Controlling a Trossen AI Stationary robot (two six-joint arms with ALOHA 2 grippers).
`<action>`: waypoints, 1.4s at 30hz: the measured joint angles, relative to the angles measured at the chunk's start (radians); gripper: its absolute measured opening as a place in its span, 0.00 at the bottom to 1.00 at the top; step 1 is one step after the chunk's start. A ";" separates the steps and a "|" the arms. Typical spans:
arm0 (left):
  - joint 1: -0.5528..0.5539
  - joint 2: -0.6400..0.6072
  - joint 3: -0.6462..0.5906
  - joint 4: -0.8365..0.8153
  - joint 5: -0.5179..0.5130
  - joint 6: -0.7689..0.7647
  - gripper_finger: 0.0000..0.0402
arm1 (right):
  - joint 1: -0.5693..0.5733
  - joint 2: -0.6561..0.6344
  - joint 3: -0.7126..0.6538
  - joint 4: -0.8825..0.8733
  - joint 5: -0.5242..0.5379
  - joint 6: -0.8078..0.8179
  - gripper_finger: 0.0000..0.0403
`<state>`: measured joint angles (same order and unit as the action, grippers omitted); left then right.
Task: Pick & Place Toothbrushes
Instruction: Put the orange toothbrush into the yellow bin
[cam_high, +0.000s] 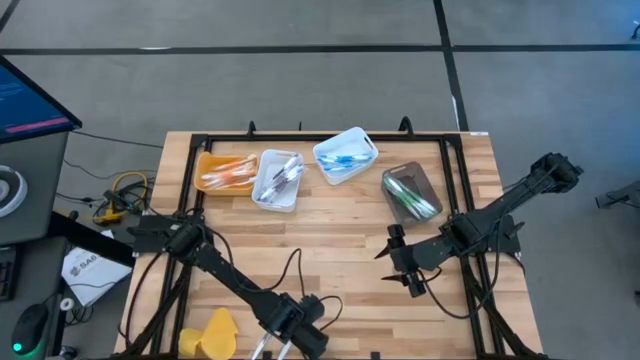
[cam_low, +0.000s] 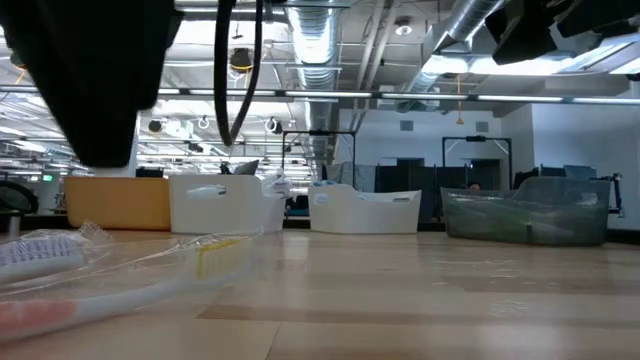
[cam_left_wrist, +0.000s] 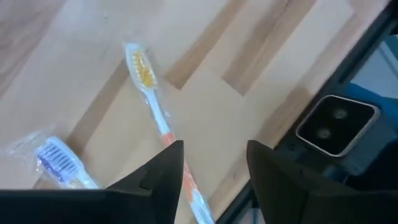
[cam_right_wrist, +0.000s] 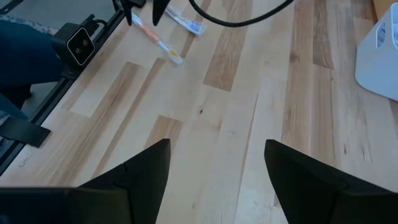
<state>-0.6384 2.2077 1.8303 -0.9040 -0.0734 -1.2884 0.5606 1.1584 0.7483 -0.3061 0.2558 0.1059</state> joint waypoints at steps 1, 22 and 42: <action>0.000 0.000 -0.009 0.006 0.000 0.000 0.42 | 0.000 0.000 0.000 0.000 0.000 0.000 0.63; 0.000 -0.007 -0.218 0.206 -0.002 -0.028 0.41 | 0.000 0.000 0.000 0.000 0.000 0.000 0.63; 0.020 -0.078 -0.260 0.201 -0.035 -0.007 0.00 | -0.001 0.000 0.000 0.000 0.000 -0.025 0.63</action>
<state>-0.6187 2.1301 1.5703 -0.7035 -0.1084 -1.2953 0.5598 1.1584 0.7479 -0.3061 0.2558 0.0808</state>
